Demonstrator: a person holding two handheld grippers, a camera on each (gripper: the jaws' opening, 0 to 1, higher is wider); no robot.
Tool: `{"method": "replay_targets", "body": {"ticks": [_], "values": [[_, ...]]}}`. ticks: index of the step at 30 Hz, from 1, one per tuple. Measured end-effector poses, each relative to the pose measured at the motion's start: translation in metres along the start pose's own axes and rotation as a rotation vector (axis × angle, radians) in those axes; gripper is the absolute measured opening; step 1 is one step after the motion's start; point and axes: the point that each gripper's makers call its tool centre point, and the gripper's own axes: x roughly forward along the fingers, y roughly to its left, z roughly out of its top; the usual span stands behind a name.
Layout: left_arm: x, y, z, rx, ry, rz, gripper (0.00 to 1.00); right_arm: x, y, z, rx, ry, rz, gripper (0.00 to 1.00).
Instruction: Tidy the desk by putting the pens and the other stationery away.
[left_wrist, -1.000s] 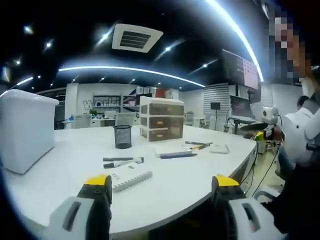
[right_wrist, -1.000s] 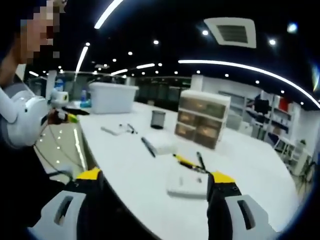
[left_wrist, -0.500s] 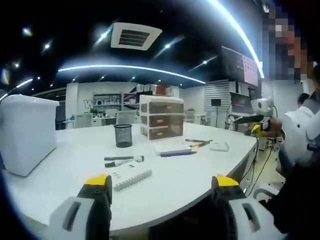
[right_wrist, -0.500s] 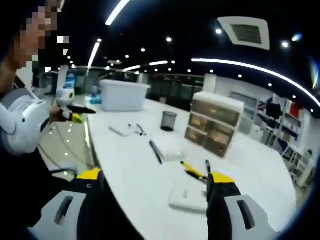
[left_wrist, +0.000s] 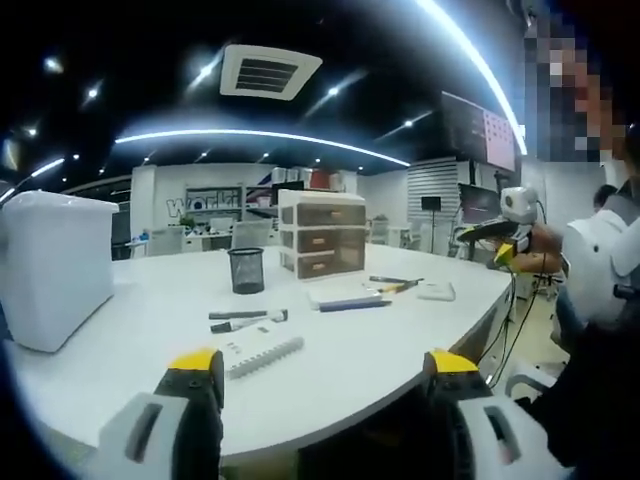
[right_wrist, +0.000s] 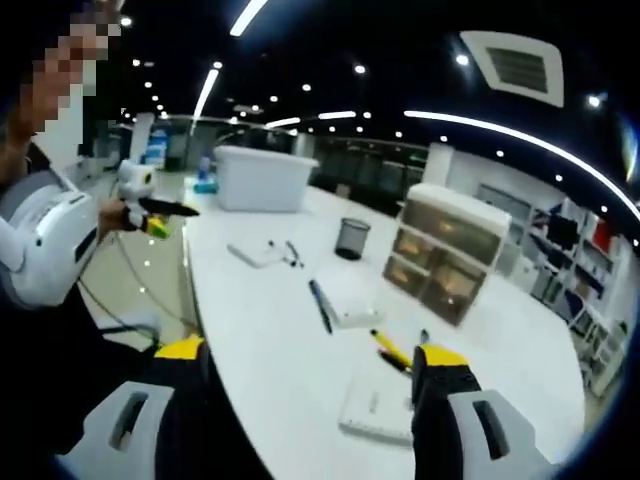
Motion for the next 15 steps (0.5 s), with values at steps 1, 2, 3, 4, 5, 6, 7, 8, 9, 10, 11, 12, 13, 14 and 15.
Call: {"method": "replay_targets", "body": {"ticks": [1,2,3,4,5,6,7,8,9,10,11,12,13,14,15], "values": [[-0.0006,0.0002,-0.0007,-0.002,0.0,0.0,0.81,0.0012,0.001,0.001,-0.005,0.005,0.005,0.79],[-0.0013,0.0005,-0.0014,-0.003,0.0,-0.001,0.81,0.0018,0.0015,0.0018,-0.01,0.007,0.009,0.79],[-0.0014,0.0003,-0.0018,-0.004,0.0,-0.001,0.81,0.0023,0.0019,0.0023,-0.012,0.009,0.012,0.79],[-0.0016,0.0001,-0.0023,-0.004,0.001,-0.002,0.81,0.0031,0.0027,0.003,-0.015,0.012,0.016,0.79],[-0.0018,-0.0001,-0.0027,-0.005,0.002,-0.003,0.81,0.004,0.0035,0.0038,-0.019,0.014,0.019,0.79],[-0.0021,-0.0004,-0.0029,-0.004,0.002,-0.004,0.81,0.0048,0.0042,0.0044,-0.023,0.017,0.022,0.79],[-0.0025,-0.0005,-0.003,-0.003,0.003,-0.005,0.81,0.0056,0.0047,0.005,-0.027,0.019,0.025,0.78],[-0.003,-0.0006,-0.003,-0.002,0.004,-0.006,0.81,0.0062,0.0051,0.0056,-0.03,0.02,0.027,0.78],[-0.0034,-0.0007,-0.0027,0.0,0.003,-0.007,0.81,0.0069,0.0052,0.0064,-0.032,0.02,0.03,0.78],[-0.0036,-0.0007,-0.0025,0.0,0.003,-0.008,0.81,0.0074,0.0052,0.0069,-0.032,0.021,0.031,0.78],[-0.0039,-0.0009,-0.0022,0.0,0.002,-0.009,0.81,0.0083,0.0054,0.0078,-0.033,0.021,0.035,0.78],[-0.0041,-0.0011,-0.0021,0.0,0.002,-0.009,0.81,0.009,0.0056,0.0084,-0.034,0.021,0.037,0.78],[-0.0043,-0.0012,-0.002,0.001,0.002,-0.009,0.81,0.0097,0.0059,0.0091,-0.036,0.022,0.039,0.78],[-0.0046,-0.0013,-0.002,0.002,0.003,-0.009,0.81,0.0106,0.0064,0.0102,-0.04,0.023,0.042,0.78],[-0.0047,-0.0014,-0.0021,0.002,0.003,-0.009,0.81,0.0111,0.0066,0.0108,-0.042,0.024,0.044,0.78]]}}
